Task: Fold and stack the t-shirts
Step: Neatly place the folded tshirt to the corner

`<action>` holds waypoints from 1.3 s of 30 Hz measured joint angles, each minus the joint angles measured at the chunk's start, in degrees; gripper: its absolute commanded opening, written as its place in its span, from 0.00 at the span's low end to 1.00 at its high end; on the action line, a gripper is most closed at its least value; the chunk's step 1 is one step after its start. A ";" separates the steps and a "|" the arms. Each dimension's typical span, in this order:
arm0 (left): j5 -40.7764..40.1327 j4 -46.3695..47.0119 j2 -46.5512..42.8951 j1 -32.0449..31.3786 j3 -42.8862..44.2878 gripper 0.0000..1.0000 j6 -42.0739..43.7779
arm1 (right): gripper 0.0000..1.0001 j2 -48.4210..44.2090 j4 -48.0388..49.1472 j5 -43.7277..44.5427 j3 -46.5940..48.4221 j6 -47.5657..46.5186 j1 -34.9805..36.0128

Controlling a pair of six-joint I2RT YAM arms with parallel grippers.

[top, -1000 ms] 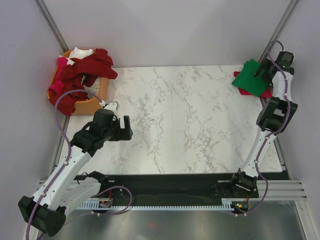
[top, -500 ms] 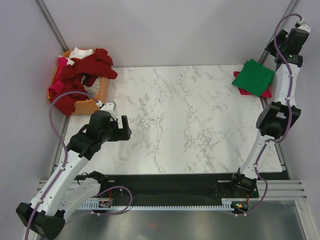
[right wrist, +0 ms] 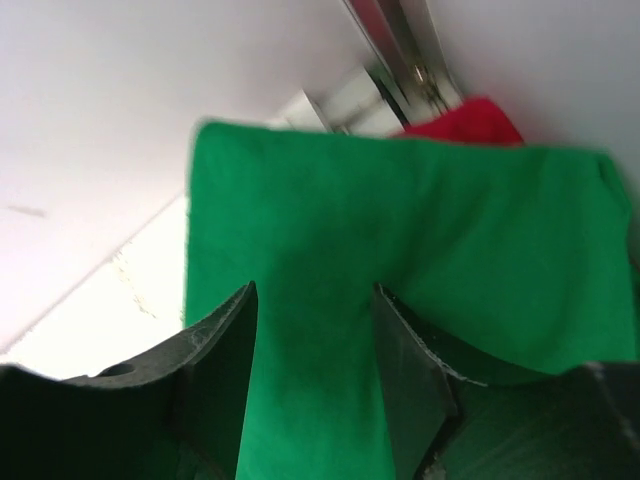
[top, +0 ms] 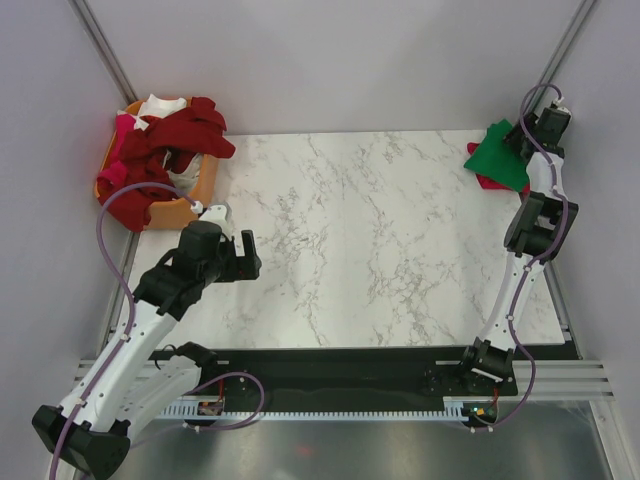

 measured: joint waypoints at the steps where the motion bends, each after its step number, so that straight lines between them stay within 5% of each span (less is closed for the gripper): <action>1: 0.00 0.00 0.00 0.00 0.00 1.00 -0.02 | 0.58 0.00 1.70 -0.11 -0.11 0.00 0.00; 17: -1.01 -0.02 2.99 0.00 0.00 1.00 -0.09 | 0.63 0.85 19.28 -3.69 -0.35 0.42 0.07; 28: -1.14 -0.02 4.09 0.00 0.00 1.00 -0.09 | 0.61 11.93 27.39 -5.38 2.47 4.15 0.24; 34: -1.27 -0.02 4.61 0.00 0.00 1.00 -0.09 | 0.74 13.20 34.18 -5.62 2.84 6.36 0.79; 39: -1.29 -0.02 4.76 0.00 0.00 1.00 -0.09 | 0.98 13.11 38.23 -8.15 2.91 7.19 1.20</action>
